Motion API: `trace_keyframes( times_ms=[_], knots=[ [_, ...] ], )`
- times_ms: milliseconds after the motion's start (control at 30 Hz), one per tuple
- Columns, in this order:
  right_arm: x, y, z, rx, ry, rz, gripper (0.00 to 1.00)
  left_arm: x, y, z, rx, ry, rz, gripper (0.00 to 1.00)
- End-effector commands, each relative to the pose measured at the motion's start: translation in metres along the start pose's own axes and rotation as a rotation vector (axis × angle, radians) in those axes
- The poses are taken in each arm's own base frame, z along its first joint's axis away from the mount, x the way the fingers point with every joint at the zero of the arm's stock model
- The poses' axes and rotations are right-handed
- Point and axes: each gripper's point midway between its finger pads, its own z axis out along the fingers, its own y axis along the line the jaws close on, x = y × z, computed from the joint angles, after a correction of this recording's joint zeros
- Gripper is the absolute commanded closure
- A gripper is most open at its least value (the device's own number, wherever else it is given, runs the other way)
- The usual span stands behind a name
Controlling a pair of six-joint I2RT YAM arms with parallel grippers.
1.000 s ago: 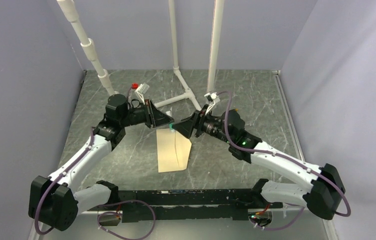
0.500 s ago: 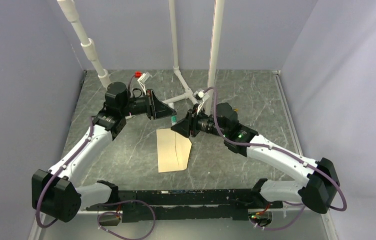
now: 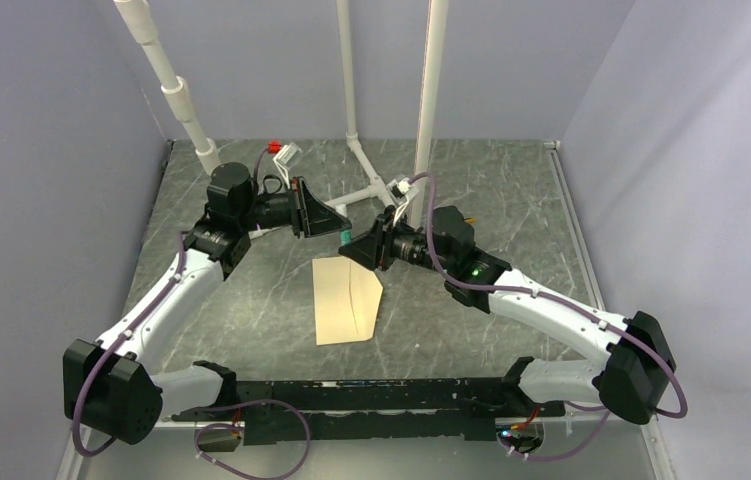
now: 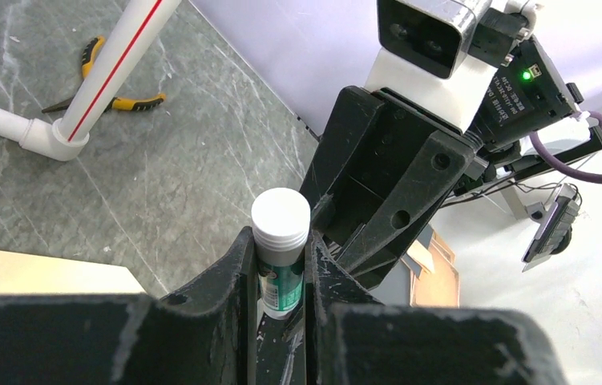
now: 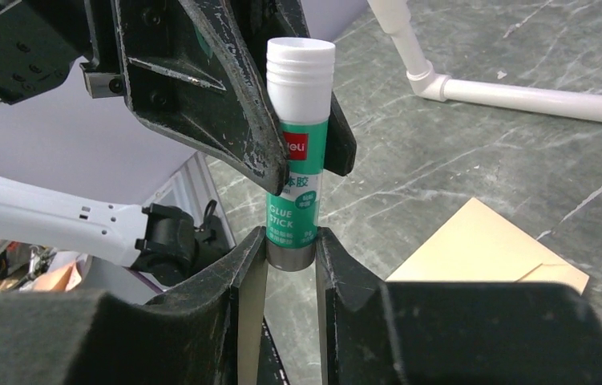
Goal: Place the letter into the envelope and seal it
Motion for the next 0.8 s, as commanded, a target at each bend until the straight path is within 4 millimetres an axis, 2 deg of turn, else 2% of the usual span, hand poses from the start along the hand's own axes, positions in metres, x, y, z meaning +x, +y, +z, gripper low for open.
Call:
trace_keyframes(
  times_ms=[0, 100, 233, 500, 533, 600, 667, 733, 767],
  knots=[
    [-0.028, 0.014, 0.004, -0.059, -0.123, -0.001, 0.91, -0.012, -0.031, -0.004, 0.073, -0.011, 0.049, 0.87],
    [-0.035, 0.019, 0.0, -0.085, -0.173, 0.027, 0.92, -0.013, -0.032, -0.004, 0.077, -0.025, 0.042, 0.67],
    [-0.047, 0.027, -0.003, -0.122, -0.24, 0.052, 0.92, -0.012, -0.029, -0.005, 0.066, -0.054, 0.044, 0.6],
    [-0.052, 0.034, 0.0, -0.152, -0.24, 0.054, 0.92, -0.01, -0.023, -0.006, 0.038, -0.064, 0.064, 0.65],
    [-0.053, 0.036, -0.001, -0.161, -0.24, 0.05, 0.92, -0.01, -0.022, -0.006, 0.032, -0.066, 0.067, 0.67],
    [-0.052, 0.038, 0.0, -0.166, -0.223, 0.046, 0.91, -0.012, -0.022, -0.005, 0.037, -0.074, 0.076, 0.8],
    [-0.047, 0.038, 0.001, -0.166, -0.192, 0.047, 0.86, -0.014, -0.021, -0.004, 0.039, -0.086, 0.089, 0.96],
    [-0.04, 0.034, 0.0, -0.142, -0.155, 0.044, 0.66, -0.016, -0.017, -0.004, 0.016, -0.098, 0.117, 0.97],
    [-0.036, 0.031, -0.002, -0.121, -0.132, 0.036, 0.5, -0.014, -0.013, -0.005, -0.007, -0.092, 0.131, 0.98]
  ],
)
